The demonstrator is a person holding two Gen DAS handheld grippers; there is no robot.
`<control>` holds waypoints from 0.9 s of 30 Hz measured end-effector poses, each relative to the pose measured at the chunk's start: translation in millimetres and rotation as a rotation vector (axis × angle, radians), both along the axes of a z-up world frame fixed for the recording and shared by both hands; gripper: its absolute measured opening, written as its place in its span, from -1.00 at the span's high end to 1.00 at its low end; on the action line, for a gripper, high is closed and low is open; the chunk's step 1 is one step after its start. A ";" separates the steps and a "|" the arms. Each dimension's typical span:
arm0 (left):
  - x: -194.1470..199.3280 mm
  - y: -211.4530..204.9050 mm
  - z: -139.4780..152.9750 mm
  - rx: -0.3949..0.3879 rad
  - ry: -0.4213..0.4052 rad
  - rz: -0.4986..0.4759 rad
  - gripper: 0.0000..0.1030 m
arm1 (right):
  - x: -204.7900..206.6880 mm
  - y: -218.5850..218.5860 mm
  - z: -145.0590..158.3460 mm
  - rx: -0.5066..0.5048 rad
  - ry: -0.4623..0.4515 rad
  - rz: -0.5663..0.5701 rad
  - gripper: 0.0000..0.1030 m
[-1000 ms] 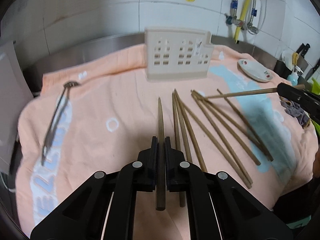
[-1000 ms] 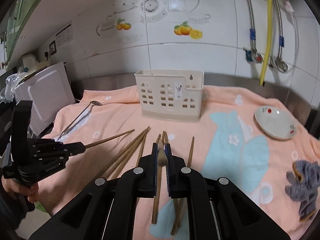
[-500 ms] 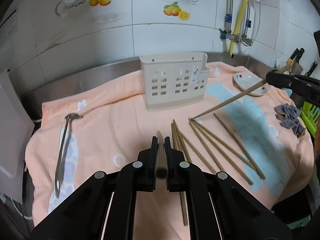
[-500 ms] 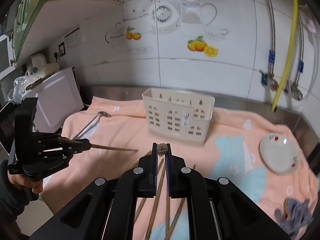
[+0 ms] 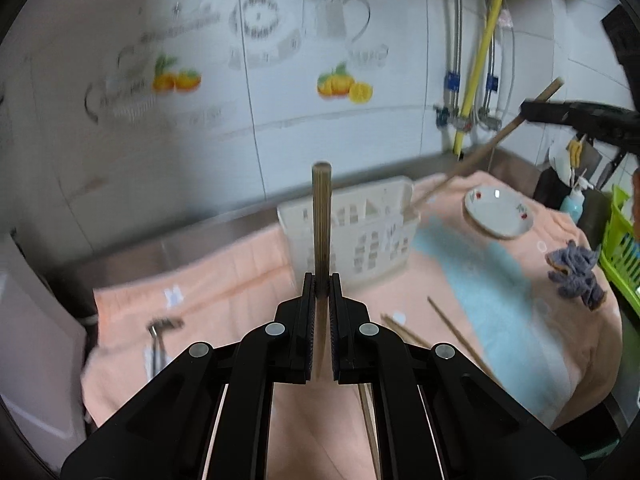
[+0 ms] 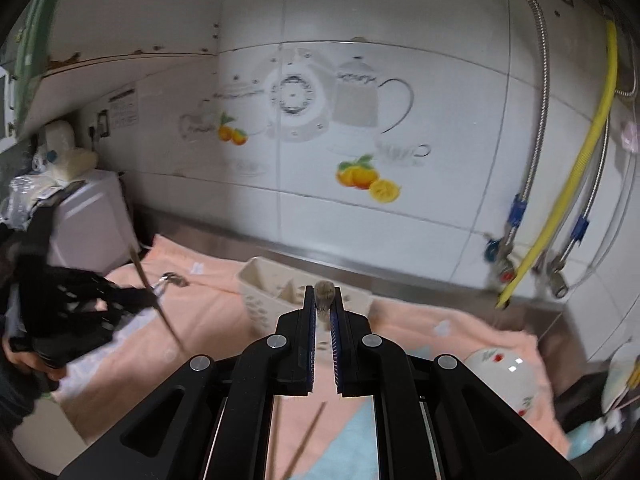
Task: Organize utensils
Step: 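Lift the chopstick in the right tool toward the beige caddy while the left tool carries its chopstick there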
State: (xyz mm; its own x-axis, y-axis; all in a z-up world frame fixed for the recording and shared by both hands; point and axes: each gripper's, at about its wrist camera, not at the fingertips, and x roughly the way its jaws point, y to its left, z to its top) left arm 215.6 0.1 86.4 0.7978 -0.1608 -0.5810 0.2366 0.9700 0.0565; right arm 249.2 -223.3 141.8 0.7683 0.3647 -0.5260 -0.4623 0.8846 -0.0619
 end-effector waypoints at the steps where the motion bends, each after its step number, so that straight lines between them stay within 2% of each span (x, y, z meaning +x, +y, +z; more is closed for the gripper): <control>1: 1.6 -0.9 6.6 0.002 -0.012 -0.002 0.90 | 7.0 -0.3 0.2 -0.010 0.006 -0.009 0.86; 8: 27.2 -13.1 60.7 0.008 -0.118 -0.006 0.90 | 38.4 -1.0 -4.7 -0.012 0.019 -0.027 0.86; 14: 60.1 -18.9 78.4 -0.022 -0.176 0.016 0.90 | 62.5 9.0 -20.1 -0.068 0.066 -0.026 0.86; 19: 87.7 -22.8 74.3 -0.046 -0.200 0.040 0.90 | 77.4 10.0 -41.3 -0.089 0.107 -0.027 0.86; 27: 120.6 -16.1 33.6 -0.072 -0.108 0.074 0.89 | 88.8 5.9 -65.7 -0.101 0.157 -0.027 0.86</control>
State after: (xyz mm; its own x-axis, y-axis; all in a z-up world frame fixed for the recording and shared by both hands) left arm 336.2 -16.0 120.0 0.8663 -0.1370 -0.4804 0.1602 0.9871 0.0074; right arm 338.0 -217.4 76.1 0.6826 0.2845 -0.6732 -0.4498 0.8895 -0.0801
